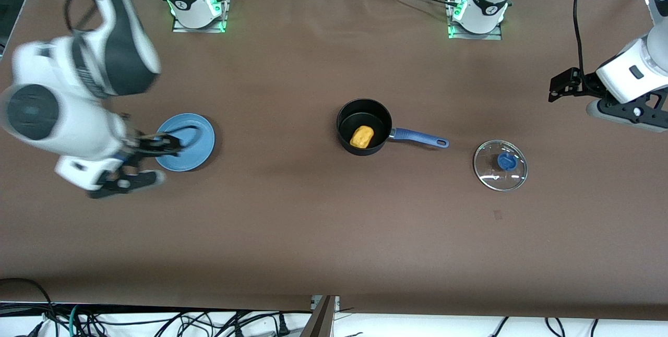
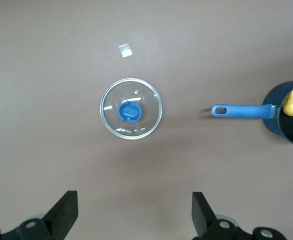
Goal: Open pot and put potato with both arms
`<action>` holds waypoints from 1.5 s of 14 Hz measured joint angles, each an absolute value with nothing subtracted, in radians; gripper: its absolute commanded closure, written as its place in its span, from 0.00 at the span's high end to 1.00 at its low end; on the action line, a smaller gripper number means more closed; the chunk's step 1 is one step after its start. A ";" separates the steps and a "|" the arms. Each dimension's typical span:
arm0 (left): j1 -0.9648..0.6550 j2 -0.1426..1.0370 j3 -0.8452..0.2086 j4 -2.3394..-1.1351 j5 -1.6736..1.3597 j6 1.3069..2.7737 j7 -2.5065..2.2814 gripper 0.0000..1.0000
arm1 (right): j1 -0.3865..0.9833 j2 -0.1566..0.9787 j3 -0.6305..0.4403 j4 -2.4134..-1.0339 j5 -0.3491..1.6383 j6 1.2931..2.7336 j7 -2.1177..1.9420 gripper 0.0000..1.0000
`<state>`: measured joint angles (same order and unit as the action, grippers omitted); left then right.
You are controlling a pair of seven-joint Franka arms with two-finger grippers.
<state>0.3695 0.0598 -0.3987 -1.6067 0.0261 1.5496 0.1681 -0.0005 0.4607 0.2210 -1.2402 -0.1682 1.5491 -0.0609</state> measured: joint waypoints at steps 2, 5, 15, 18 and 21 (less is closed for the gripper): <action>0.301 0.034 -0.278 -1.639 0.021 1.552 0.168 1.00 | -0.037 0.388 0.220 -1.245 -0.166 1.483 -0.074 1.00; 0.182 -0.016 -0.118 -1.721 0.018 1.611 0.169 1.00 | -0.042 0.259 0.211 -1.307 -0.166 1.438 -0.074 1.00; 0.052 -0.084 -0.003 -1.812 0.018 1.683 0.159 1.00 | -0.043 0.052 0.101 -1.516 -0.039 1.443 -0.070 1.00; 0.051 -0.084 -0.001 -1.806 0.018 1.689 0.153 1.00 | -0.043 0.047 0.101 -1.524 -0.037 1.443 -0.056 1.00; 0.052 -0.084 0.002 -1.800 0.018 1.689 0.150 1.00 | -0.043 0.046 0.101 -1.524 -0.037 1.446 -0.056 1.00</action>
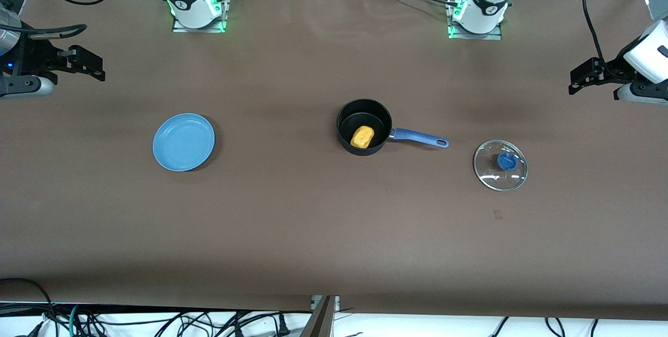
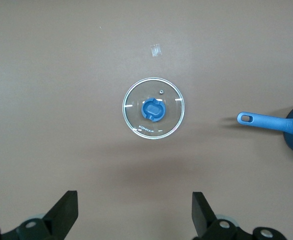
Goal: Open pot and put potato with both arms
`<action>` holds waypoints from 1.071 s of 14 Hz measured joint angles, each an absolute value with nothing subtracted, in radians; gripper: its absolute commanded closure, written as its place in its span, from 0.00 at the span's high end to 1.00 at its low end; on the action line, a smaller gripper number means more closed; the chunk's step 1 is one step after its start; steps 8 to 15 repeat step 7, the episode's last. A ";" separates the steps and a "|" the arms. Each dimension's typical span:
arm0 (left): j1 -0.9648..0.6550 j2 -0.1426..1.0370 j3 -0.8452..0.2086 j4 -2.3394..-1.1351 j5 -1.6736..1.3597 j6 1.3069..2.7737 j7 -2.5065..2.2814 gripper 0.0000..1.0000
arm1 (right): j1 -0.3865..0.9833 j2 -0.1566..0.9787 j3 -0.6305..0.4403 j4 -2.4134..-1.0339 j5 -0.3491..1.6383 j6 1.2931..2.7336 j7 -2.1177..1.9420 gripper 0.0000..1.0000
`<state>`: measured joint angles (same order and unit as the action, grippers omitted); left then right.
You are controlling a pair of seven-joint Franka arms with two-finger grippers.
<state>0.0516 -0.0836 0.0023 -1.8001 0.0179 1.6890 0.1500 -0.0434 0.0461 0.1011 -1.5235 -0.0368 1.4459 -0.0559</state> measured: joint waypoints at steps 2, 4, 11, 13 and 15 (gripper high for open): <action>0.052 -0.083 0.003 -1.790 0.018 1.689 0.150 1.00 | -0.043 0.046 0.101 -1.523 -0.037 1.447 -0.054 1.00; 0.052 -0.082 0.004 -1.775 0.018 1.689 0.150 1.00 | -0.043 0.046 0.101 -1.523 -0.037 1.447 -0.052 1.00; 0.052 -0.078 0.010 -1.762 0.018 1.689 0.149 1.00 | -0.043 0.046 0.100 -1.523 -0.037 1.447 -0.051 1.00; 0.052 -0.078 0.010 -1.762 0.018 1.689 0.149 1.00 | -0.043 0.046 0.100 -1.523 -0.037 1.447 -0.051 1.00; 0.052 -0.078 0.010 -1.762 0.018 1.689 0.149 1.00 | -0.043 0.046 0.100 -1.523 -0.037 1.447 -0.051 1.00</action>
